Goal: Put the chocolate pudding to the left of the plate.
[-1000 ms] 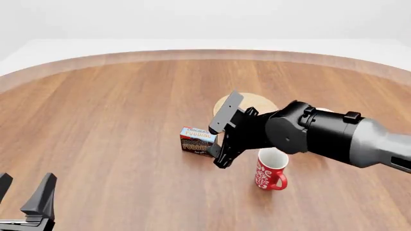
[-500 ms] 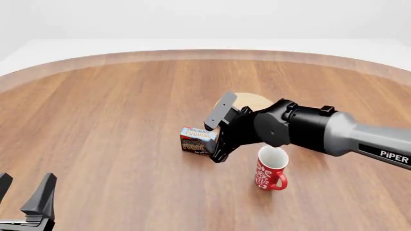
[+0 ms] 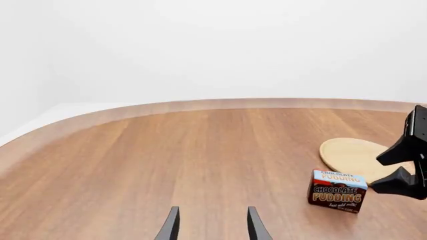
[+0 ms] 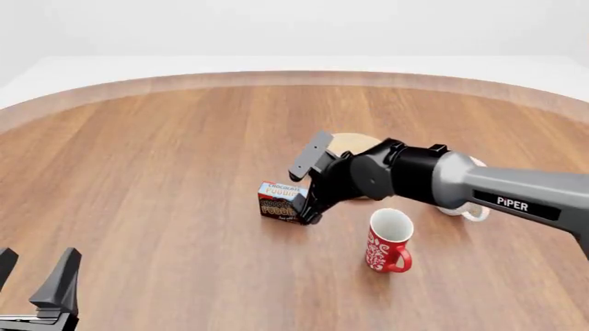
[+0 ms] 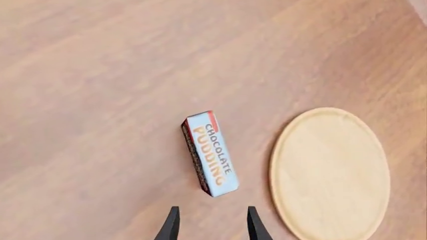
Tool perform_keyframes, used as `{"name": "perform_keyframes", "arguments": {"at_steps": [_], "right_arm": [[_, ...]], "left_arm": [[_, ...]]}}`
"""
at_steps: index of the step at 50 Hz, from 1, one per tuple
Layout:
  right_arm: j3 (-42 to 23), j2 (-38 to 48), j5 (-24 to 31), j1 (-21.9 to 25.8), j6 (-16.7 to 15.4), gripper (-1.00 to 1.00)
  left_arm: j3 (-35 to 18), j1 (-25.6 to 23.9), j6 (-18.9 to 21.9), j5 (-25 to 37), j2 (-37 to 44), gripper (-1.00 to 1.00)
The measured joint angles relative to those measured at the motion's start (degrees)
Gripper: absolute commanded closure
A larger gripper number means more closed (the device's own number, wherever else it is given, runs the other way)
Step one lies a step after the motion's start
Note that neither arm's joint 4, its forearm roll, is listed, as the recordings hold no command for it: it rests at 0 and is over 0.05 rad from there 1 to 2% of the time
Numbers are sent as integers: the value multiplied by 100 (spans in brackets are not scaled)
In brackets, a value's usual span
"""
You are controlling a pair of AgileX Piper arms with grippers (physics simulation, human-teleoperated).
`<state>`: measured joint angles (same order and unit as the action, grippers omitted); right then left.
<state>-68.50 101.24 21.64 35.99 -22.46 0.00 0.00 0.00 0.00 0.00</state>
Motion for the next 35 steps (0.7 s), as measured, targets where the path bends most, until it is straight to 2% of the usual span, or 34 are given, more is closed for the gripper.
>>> {"name": "perform_keyframes", "arguments": {"at_steps": [35], "right_arm": [[-530,621,229,-113,-80,-100]], "left_arm": [[0,0,0,0,0,-100]]}}
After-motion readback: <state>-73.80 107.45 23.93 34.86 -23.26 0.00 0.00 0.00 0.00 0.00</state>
